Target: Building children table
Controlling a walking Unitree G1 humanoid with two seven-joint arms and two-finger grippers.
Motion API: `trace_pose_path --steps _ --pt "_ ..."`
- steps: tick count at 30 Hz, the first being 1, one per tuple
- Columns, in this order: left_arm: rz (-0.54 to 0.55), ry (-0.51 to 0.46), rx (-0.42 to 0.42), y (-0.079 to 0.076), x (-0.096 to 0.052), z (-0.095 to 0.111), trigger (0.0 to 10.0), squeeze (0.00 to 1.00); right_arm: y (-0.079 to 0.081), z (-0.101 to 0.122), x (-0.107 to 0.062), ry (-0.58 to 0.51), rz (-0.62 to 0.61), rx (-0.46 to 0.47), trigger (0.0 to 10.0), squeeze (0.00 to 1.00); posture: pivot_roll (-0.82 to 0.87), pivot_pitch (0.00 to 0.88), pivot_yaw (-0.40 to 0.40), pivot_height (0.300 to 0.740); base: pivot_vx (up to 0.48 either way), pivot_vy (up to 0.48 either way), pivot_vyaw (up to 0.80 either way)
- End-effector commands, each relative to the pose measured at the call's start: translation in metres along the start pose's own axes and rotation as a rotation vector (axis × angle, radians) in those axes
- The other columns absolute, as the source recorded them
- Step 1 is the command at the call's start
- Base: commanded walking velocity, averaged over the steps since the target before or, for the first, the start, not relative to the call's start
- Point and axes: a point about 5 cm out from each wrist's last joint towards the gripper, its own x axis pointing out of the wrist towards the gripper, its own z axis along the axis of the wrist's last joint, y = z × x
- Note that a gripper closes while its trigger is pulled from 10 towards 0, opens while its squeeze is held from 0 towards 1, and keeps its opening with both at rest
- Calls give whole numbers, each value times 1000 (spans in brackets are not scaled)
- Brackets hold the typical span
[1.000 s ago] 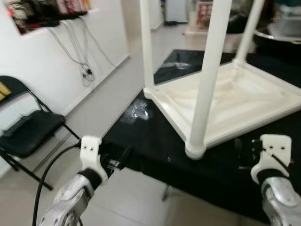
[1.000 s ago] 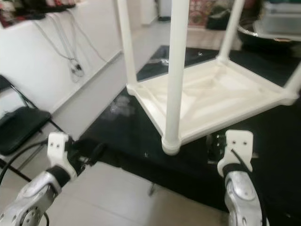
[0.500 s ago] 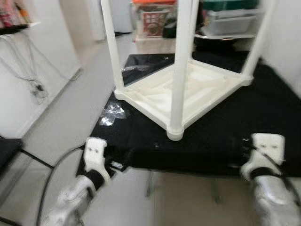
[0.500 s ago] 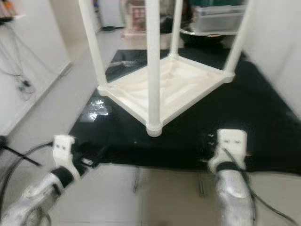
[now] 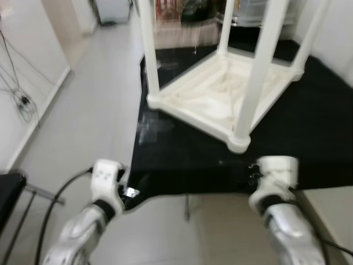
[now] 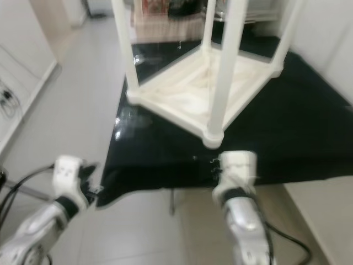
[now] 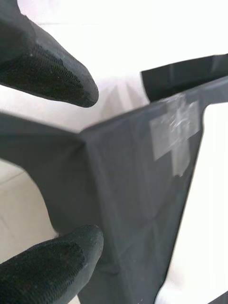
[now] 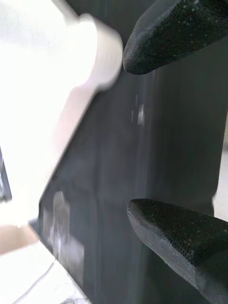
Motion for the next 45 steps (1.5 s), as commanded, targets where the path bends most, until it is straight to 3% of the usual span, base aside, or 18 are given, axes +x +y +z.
trace_pose_path --steps 1,7,14,20,27,33,35,37,39,41,45 --pt "-12 3 -4 -2 -1 -3 10000 0 2 7 0 -36 55 38 10000 0 -24 111 22 740 0 0 0" --pt "-27 -32 56 -4 1 1 10000 0 13 21 3 -93 193 103 10000 0 -22 112 20 740 0 0 0" --pt "5 -40 57 -3 2 1 10000 0 17 23 17 -106 180 73 10000 0 -17 114 20 740 0 0 0" --pt "-3 -42 63 -6 4 3 10000 0 8 37 71 -103 -48 63 10000 0 13 125 14 740 0 0 0" --pt "-10 -60 72 -13 1 7 10000 0 10 58 101 -167 -11 113 10000 0 43 154 4 740 0 0 0" --pt "-14 -77 92 -17 -10 20 10000 0 -10 64 123 -166 -111 107 10000 0 93 219 6 740 0 0 0" --pt "-14 -77 92 -17 -10 20 10000 0 -10 64 123 -166 -111 107 10000 0 93 219 6 740 0 0 0" --pt "-17 -86 101 -19 -18 28 10000 0 -22 71 128 -180 -175 102 10000 0 126 279 15 740 0 0 0" --pt "-17 -86 101 -19 -18 28 10000 0 -22 71 128 -180 -175 102 10000 0 126 279 15 740 0 0 0" --pt "-34 -98 122 -23 -26 39 10000 0 -36 82 133 -209 -247 112 10000 0 149 318 26 740 0 0 0" --pt "-43 -113 134 -27 -30 49 10000 0 -46 90 137 -238 -292 136 10000 0 159 333 33 740 0 0 0"
